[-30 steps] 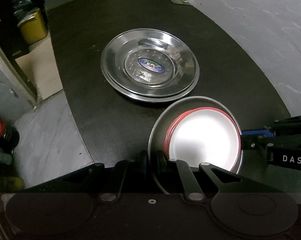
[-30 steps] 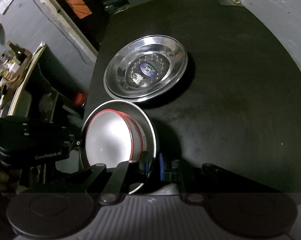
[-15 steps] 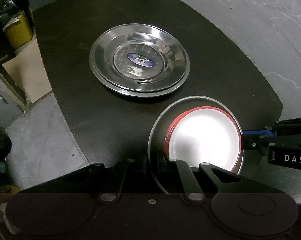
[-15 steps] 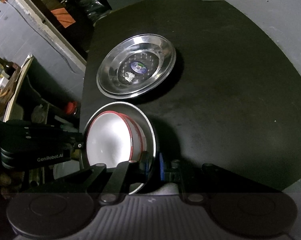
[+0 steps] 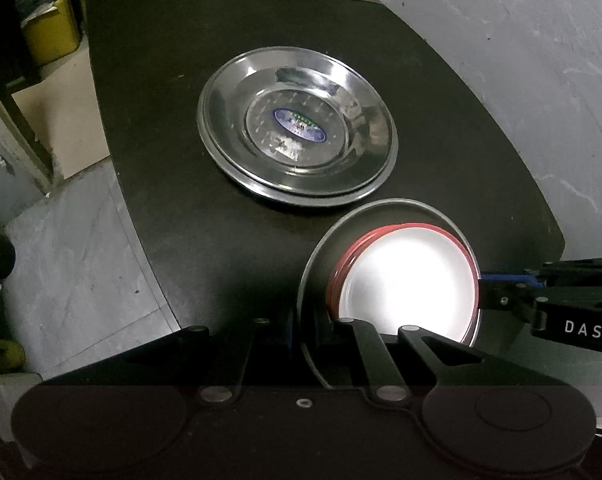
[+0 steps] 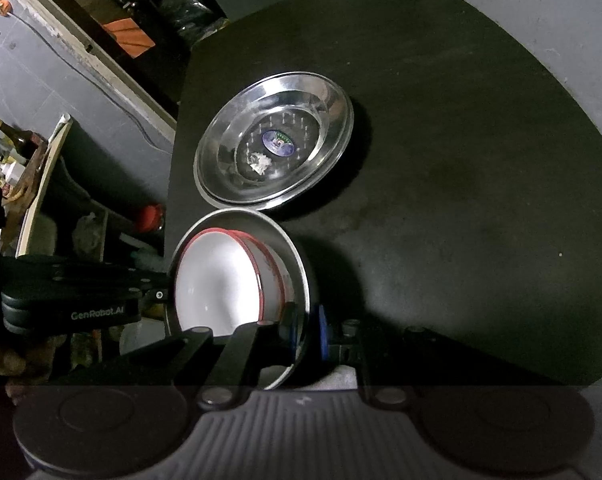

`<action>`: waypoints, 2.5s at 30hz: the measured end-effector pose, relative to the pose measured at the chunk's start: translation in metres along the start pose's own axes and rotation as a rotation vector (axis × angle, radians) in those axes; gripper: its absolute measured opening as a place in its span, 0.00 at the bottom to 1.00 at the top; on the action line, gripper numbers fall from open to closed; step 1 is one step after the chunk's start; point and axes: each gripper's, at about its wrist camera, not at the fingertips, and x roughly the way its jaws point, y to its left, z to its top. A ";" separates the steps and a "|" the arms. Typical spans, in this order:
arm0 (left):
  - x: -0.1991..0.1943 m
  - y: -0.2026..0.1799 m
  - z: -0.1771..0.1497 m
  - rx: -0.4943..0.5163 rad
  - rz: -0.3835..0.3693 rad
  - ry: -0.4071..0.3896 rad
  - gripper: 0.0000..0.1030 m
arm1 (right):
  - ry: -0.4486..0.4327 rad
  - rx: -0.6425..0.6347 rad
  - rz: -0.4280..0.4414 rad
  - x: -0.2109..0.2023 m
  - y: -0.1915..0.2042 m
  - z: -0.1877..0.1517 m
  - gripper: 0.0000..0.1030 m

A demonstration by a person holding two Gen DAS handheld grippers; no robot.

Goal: Organize plates and bowls
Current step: 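Lower the nested bowl stack onto the stacked steel plates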

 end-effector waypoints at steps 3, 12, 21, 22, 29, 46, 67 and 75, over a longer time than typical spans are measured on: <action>-0.003 -0.001 0.003 -0.017 -0.001 -0.013 0.08 | -0.002 0.007 0.013 -0.004 -0.003 0.002 0.13; -0.013 -0.004 0.018 -0.075 -0.013 -0.059 0.08 | -0.023 0.036 0.063 -0.015 -0.015 0.021 0.13; -0.020 -0.003 0.035 -0.141 0.002 -0.107 0.08 | -0.038 -0.006 0.100 -0.016 -0.019 0.050 0.13; -0.021 -0.002 0.038 -0.149 0.005 -0.113 0.08 | -0.040 -0.014 0.102 -0.016 -0.019 0.053 0.13; -0.020 0.003 0.053 -0.202 0.035 -0.138 0.08 | -0.039 -0.065 0.131 -0.012 -0.019 0.080 0.13; 0.002 0.018 0.096 -0.293 0.093 -0.144 0.08 | 0.001 -0.139 0.176 0.014 -0.025 0.137 0.13; 0.032 0.034 0.115 -0.376 0.111 -0.121 0.09 | 0.070 -0.165 0.181 0.052 -0.030 0.173 0.13; 0.029 0.034 0.115 -0.388 0.133 -0.129 0.09 | 0.084 -0.169 0.197 0.059 -0.030 0.175 0.13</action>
